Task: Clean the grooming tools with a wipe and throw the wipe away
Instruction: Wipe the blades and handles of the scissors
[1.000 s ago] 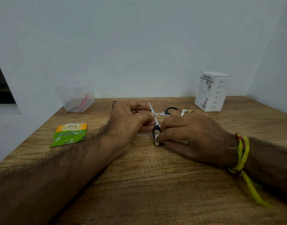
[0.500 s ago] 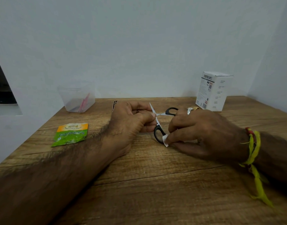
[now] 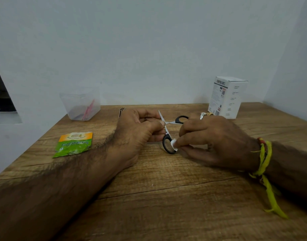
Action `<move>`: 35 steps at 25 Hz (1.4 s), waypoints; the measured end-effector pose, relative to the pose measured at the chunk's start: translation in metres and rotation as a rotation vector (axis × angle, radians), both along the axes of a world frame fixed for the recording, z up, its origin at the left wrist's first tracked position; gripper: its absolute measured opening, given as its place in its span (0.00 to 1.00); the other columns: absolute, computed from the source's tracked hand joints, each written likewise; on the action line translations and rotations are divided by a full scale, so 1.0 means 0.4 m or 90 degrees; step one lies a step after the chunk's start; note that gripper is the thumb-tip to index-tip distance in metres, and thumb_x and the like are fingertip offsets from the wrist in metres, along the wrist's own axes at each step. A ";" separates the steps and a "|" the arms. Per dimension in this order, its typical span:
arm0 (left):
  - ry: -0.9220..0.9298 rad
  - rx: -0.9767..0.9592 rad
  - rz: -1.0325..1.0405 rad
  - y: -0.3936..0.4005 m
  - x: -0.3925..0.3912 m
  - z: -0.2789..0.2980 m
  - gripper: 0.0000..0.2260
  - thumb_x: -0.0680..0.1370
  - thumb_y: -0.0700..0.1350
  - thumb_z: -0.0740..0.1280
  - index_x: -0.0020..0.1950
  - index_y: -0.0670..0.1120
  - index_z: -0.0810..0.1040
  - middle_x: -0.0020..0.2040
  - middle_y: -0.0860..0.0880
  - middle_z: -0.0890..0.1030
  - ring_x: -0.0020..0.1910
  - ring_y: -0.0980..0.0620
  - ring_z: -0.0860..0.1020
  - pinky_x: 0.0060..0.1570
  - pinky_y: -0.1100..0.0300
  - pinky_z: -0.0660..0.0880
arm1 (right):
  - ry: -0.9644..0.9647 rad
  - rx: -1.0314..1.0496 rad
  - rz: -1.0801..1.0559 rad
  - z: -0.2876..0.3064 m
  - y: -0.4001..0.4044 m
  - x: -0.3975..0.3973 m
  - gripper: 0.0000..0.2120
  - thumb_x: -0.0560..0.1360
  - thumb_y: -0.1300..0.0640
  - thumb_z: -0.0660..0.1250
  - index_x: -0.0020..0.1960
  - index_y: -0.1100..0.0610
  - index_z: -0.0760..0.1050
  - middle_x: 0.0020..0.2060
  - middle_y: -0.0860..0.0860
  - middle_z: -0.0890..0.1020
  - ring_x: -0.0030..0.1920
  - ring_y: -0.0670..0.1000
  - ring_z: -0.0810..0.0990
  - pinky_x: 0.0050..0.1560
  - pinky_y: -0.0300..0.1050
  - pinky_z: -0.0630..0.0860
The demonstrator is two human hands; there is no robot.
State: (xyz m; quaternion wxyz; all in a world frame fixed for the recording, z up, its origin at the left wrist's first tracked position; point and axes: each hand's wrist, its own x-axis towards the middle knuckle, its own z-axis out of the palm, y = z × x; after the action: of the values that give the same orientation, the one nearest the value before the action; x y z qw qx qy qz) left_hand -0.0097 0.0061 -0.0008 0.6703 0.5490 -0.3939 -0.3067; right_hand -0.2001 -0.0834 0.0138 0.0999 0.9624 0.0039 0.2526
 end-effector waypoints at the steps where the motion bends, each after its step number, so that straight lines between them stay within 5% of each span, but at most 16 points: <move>1: 0.000 0.000 0.000 0.002 0.001 0.000 0.06 0.73 0.30 0.73 0.48 0.37 0.83 0.40 0.38 0.84 0.34 0.49 0.84 0.36 0.56 0.83 | -0.004 -0.009 -0.003 -0.001 0.002 0.003 0.06 0.77 0.53 0.70 0.50 0.53 0.85 0.44 0.48 0.83 0.43 0.50 0.80 0.36 0.51 0.77; 15: -0.002 -0.013 0.008 -0.002 -0.004 -0.001 0.07 0.73 0.29 0.73 0.44 0.40 0.83 0.37 0.42 0.84 0.33 0.49 0.84 0.32 0.60 0.81 | -0.063 -0.038 -0.013 -0.019 0.004 0.023 0.04 0.76 0.57 0.71 0.48 0.55 0.84 0.43 0.49 0.83 0.43 0.52 0.80 0.37 0.52 0.77; 27: -0.014 -0.018 0.005 -0.002 0.001 -0.004 0.07 0.73 0.30 0.74 0.46 0.40 0.83 0.44 0.35 0.85 0.36 0.46 0.85 0.35 0.58 0.82 | -0.164 -0.040 -0.035 -0.022 -0.003 0.030 0.06 0.78 0.58 0.68 0.50 0.58 0.83 0.43 0.52 0.83 0.41 0.55 0.82 0.37 0.54 0.77; 35: -0.020 -0.018 0.015 -0.003 0.000 -0.005 0.07 0.72 0.30 0.74 0.44 0.41 0.84 0.44 0.35 0.85 0.34 0.49 0.84 0.32 0.61 0.80 | -0.116 -0.088 -0.030 -0.030 -0.001 0.045 0.05 0.76 0.59 0.70 0.50 0.57 0.83 0.45 0.53 0.84 0.41 0.57 0.81 0.37 0.54 0.77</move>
State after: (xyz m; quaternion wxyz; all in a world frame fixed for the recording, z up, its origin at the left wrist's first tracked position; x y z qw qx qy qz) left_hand -0.0096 0.0048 -0.0026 0.6751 0.5488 -0.4026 -0.2847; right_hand -0.1820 -0.0837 0.0019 0.1720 0.9261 -0.0100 0.3356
